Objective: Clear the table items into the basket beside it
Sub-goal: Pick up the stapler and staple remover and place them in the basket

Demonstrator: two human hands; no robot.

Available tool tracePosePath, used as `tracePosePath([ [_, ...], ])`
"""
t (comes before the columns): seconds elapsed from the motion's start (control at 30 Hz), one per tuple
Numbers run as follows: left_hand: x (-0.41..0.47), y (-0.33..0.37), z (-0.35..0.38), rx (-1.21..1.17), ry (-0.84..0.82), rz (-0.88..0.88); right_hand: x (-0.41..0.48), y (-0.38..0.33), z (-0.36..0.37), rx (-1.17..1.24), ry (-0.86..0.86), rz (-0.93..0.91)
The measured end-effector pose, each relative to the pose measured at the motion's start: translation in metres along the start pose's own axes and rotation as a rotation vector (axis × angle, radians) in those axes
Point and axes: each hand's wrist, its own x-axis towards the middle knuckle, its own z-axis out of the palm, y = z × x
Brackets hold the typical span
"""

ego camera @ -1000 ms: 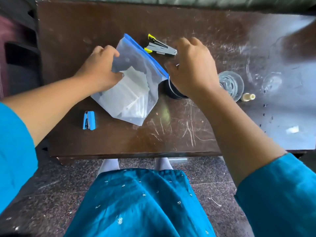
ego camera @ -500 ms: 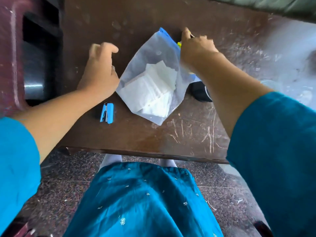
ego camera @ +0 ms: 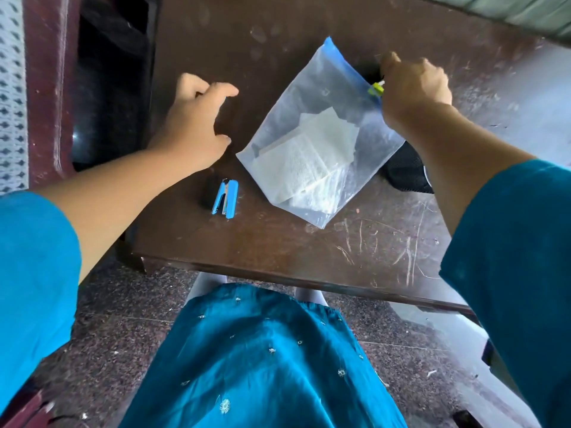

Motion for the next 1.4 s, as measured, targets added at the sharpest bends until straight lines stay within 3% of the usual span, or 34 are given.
tracePosePath([
  [0.1,0.009,-0.002,0.005,0.034,0.011,-0.022,0.000,-0.001,0.003,0.014,0.029,0.040],
  [0.27,0.014,-0.002,0.007,0.060,0.099,0.005,0.002,-0.011,-0.018,0.079,0.227,0.028],
  [0.37,0.016,-0.004,-0.002,-0.042,0.113,0.019,0.002,-0.030,-0.034,0.188,0.279,-0.039],
  [0.47,0.013,-0.003,-0.011,-0.143,0.060,-0.008,-0.001,-0.048,-0.043,0.253,0.251,-0.106],
  [0.67,0.003,0.002,-0.007,-0.056,0.025,0.046,-0.015,-0.064,-0.047,0.359,0.176,-0.132],
  [0.77,-0.015,-0.004,-0.003,-0.057,-0.015,0.029,-0.026,-0.075,-0.046,0.531,0.138,-0.157],
  [0.93,-0.046,-0.010,0.008,-0.058,-0.220,0.003,-0.044,-0.093,-0.034,0.842,-0.009,-0.094],
  [1.03,-0.055,-0.010,0.016,0.028,-0.283,-0.020,-0.051,-0.097,-0.022,0.751,-0.039,-0.156],
  [1.23,-0.040,-0.001,0.024,-0.043,-0.043,-0.038,-0.051,-0.071,-0.006,0.384,0.097,-0.178],
  [1.4,-0.018,0.007,0.026,0.014,0.037,-0.001,-0.048,-0.056,0.012,0.229,0.012,-0.172],
])
